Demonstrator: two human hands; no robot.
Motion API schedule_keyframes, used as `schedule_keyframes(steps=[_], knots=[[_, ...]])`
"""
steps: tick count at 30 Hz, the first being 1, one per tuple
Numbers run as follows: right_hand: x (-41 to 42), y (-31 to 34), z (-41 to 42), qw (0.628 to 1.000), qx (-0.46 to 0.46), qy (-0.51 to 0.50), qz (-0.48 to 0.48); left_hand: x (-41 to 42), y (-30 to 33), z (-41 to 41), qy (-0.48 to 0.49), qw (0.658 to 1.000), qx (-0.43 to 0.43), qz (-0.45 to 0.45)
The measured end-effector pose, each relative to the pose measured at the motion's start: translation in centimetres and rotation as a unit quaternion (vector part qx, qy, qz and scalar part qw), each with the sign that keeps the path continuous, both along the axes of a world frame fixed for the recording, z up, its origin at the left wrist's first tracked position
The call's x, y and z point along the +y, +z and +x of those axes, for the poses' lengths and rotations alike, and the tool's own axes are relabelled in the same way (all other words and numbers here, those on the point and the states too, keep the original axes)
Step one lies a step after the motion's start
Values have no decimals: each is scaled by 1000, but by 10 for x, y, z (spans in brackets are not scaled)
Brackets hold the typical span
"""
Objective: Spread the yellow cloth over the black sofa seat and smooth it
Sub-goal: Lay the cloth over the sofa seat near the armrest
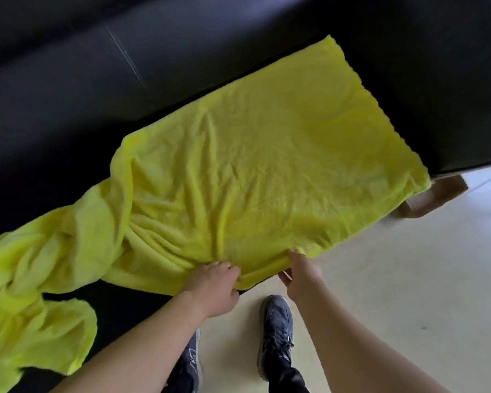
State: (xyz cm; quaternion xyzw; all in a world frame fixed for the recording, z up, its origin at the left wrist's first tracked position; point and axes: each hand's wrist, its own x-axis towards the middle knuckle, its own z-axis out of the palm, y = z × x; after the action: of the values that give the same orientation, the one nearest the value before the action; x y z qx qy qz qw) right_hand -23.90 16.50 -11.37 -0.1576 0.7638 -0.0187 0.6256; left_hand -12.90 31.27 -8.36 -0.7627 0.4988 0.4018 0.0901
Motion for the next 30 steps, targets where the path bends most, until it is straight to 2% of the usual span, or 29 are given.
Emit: schedule_keyframes(steps=[3,6,9,11,15,18,21,24,25,27,30], knots=[[-1,12,-1,999,-27,-20,24,4,5,9,-33,999,-28,-23],[1,22,1,997,-52,-42,40,16,14,25,15,996,-38,-80],[17,32,14,994,-81,-54,46,35,23,52,36,987,-113,-112],[31,39,26,990,-112,-66,49,48,30,68,24,989,-127,-69],[37,47,39,969,-161,-181,40,66,31,67,-53,991,-124,19],[30,55,49,955,-197,-219,38,62,31,65,-15,987,-161,14],[21,58,58,957,-203,-203,47,51,29,70,12,983,-180,-45],[11,54,62,968,-190,-158,47,52,20,56,-87,972,-166,-139],[9,54,62,972,-184,-136,45,57,19,50,-118,971,-158,-134],[4,55,59,981,-164,-98,42,65,19,42,-116,978,-158,-68],[-7,61,55,989,-137,-31,38,69,27,55,-20,976,-214,23]])
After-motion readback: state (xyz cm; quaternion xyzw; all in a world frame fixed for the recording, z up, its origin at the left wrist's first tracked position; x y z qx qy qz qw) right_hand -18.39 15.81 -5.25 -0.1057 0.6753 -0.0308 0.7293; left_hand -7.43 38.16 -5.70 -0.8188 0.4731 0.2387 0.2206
